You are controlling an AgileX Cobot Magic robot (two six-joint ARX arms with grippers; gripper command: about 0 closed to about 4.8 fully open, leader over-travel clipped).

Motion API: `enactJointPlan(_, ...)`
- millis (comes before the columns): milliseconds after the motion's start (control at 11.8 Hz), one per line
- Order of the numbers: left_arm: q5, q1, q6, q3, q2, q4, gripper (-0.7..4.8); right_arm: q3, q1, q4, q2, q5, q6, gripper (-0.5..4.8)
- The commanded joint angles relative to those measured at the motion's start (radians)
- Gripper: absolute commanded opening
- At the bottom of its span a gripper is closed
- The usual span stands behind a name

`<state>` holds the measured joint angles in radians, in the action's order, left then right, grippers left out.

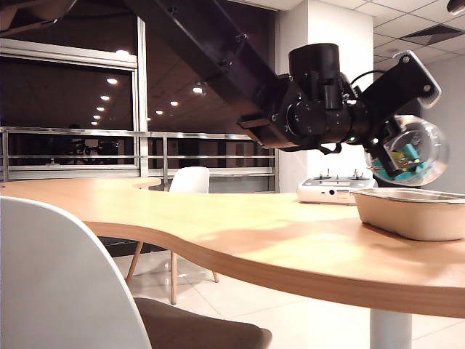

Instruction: Pick up the box filled with clips, pour some clips from it into the rectangular paper box, and then put the clip box back on the table.

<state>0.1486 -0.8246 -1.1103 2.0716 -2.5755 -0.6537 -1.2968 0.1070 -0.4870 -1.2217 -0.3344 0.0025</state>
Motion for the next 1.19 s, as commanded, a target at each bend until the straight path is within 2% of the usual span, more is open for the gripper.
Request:
enactJointPlan(85, -0.077, -0.001, 0.110, 0.006, 0.014, -0.012, -0.06, -0.003, 0.000, 0.012, 0.006, -0.002, -0.003, -0.06)
enactJointPlan(169, -0.177, 0.000, 0.271, 0.006, 0.025, 0.016, -0.06, -0.003, 0.000, 0.012, 0.006, -0.001, -0.003, -0.06)
enactJointPlan(254, -0.209, -0.001, 0.280, 0.006, 0.076, 0.148, -0.06, -0.003, 0.000, 0.014, 0.006, -0.001, -0.003, -0.06)
enactJointPlan(339, -0.238, -0.002, 0.280, 0.006, 0.075, 0.048, -0.06, -0.003, 0.000, 0.014, 0.006, -0.001, -0.003, -0.06)
enactJointPlan(423, -0.210, -0.002, 0.273, 0.006, 0.075, 0.008, -0.06, -0.003, 0.000, 0.014, 0.006, -0.001, -0.003, -0.06)
enactJointPlan(508, -0.145, -0.002, 0.163, 0.007, 0.076, 0.057, -0.06, -0.003, 0.000, 0.015, 0.006, -0.001, -0.003, -0.06)
enactJointPlan(678, -0.133, -0.003, 0.010, 0.006, 0.075, 0.193, -0.06, -0.003, 0.000, 0.016, 0.006, -0.001, -0.003, -0.06)
enactJointPlan(932, -0.080, 0.000, -0.034, 0.006, 0.074, 0.261, -0.06, -0.003, 0.000, 0.016, 0.006, -0.001, -0.004, -0.06)
enactJointPlan(1016, -0.082, 0.000, -0.024, 0.006, 0.075, 0.272, -0.06, -0.003, 0.000, 0.016, 0.006, -0.001, -0.004, -0.06)
enactJointPlan(1186, -0.122, 0.000, 0.153, 0.008, 0.084, 0.273, -0.06, -0.003, 0.000, 0.015, 0.006, -0.001, -0.004, -0.06)
